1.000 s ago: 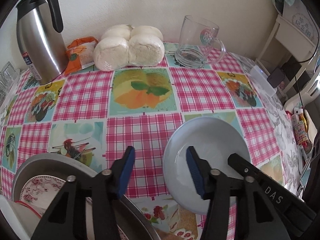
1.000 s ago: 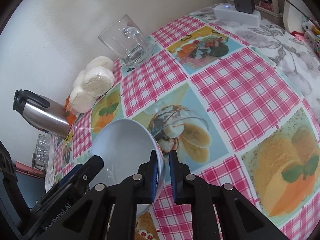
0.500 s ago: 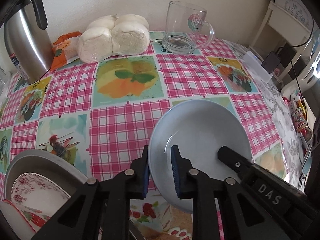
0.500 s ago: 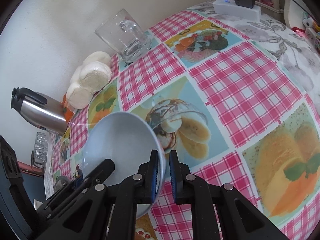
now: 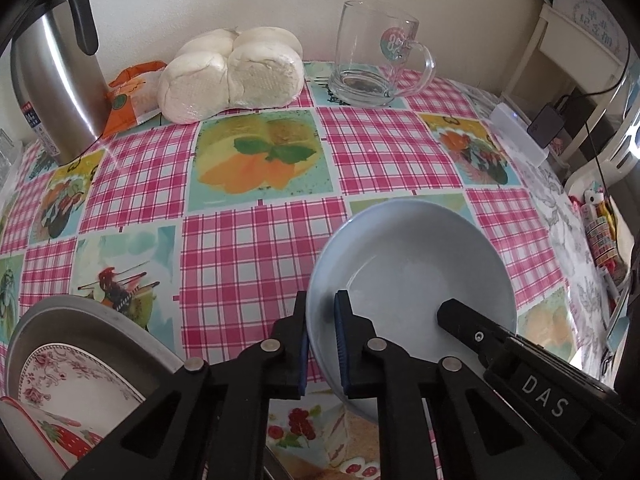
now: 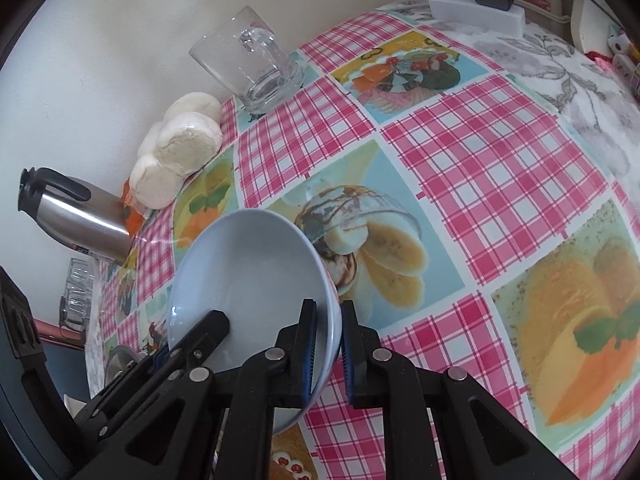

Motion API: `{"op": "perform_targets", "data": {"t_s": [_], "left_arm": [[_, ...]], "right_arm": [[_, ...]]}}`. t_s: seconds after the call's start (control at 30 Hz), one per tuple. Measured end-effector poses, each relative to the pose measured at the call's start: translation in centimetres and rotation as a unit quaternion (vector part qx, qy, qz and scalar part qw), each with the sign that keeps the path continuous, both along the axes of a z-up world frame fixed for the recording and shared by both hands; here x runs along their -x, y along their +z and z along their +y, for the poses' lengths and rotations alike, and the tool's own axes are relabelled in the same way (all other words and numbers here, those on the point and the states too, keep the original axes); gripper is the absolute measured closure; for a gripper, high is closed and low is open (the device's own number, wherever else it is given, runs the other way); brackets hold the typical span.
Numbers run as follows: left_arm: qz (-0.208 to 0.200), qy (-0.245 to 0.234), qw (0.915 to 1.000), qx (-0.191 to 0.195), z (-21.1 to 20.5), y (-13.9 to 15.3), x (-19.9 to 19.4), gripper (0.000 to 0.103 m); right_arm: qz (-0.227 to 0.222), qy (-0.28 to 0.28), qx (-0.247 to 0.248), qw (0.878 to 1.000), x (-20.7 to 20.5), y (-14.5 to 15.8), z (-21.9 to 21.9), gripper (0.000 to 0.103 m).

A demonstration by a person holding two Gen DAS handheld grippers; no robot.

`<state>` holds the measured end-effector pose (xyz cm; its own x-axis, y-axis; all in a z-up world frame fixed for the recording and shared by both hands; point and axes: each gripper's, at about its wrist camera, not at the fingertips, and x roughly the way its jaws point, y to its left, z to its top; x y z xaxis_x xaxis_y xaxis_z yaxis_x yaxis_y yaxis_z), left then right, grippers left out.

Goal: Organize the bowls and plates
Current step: 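Lift the pale round bowl with both grippers and carry it to the stack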

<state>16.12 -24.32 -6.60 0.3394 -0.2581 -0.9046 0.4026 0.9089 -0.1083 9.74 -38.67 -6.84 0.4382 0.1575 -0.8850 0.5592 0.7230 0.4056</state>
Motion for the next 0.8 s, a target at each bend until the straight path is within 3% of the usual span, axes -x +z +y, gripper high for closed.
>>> {"op": "perform_targets", "data": {"t_s": [0.53,0.8], "left_arm": [[-0.024,-0.009,0.9992,0.030,-0.2,3.3,0.6,0.093],[-0.075,-0.012,0.9952,0.061,0.6,8.5,1.8,0.093]], "right_arm": [[-0.001,-0.012,0.011,1.000,0.8,2.1,-0.8,0.090],[-0.048,-0.016,0.024,0.998,1.5,6.6,-0.5,0.090]]}}
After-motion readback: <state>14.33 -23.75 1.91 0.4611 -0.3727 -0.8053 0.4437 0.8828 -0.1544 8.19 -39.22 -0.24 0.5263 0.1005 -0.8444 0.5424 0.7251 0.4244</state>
